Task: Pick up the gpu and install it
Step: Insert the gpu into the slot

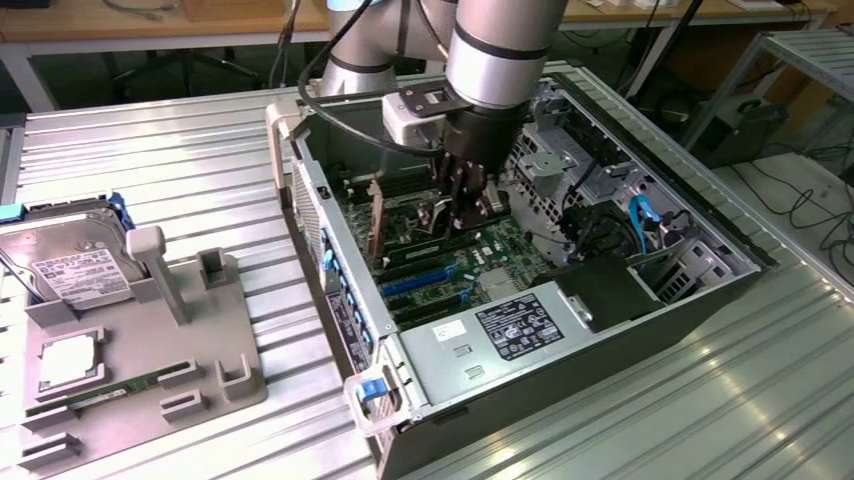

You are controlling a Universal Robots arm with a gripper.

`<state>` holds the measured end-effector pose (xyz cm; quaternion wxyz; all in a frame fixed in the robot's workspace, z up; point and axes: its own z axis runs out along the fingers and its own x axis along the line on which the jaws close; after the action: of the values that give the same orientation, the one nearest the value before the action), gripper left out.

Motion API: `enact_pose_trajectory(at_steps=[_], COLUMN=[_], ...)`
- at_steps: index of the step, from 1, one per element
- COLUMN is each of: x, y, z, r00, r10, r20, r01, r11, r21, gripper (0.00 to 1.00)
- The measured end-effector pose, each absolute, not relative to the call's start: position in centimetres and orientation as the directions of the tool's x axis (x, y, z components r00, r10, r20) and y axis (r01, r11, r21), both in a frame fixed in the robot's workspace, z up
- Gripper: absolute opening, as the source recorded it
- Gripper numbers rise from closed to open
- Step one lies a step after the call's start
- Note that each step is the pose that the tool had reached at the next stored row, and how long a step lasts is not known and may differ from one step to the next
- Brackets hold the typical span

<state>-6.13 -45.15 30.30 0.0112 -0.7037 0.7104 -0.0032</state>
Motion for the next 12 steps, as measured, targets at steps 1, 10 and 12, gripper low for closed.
enact_pose_trajectory(at_steps=[1, 10, 12], x=[-6.3, -6.7, -6.8], y=[-45.2, -45.2, -45.2], z=[30.1, 28.4, 28.2], r00=[-0.009, -0.006, -0.005], r10=[-1.0, -1.0, -1.0], r20=[-0.011, -0.014, -0.014], r01=[-1.0, -1.0, -1.0], r11=[0.009, 0.006, 0.005], r21=[-0.02, -0.024, -0.031], gripper=[0.28, 0.28, 0.28])
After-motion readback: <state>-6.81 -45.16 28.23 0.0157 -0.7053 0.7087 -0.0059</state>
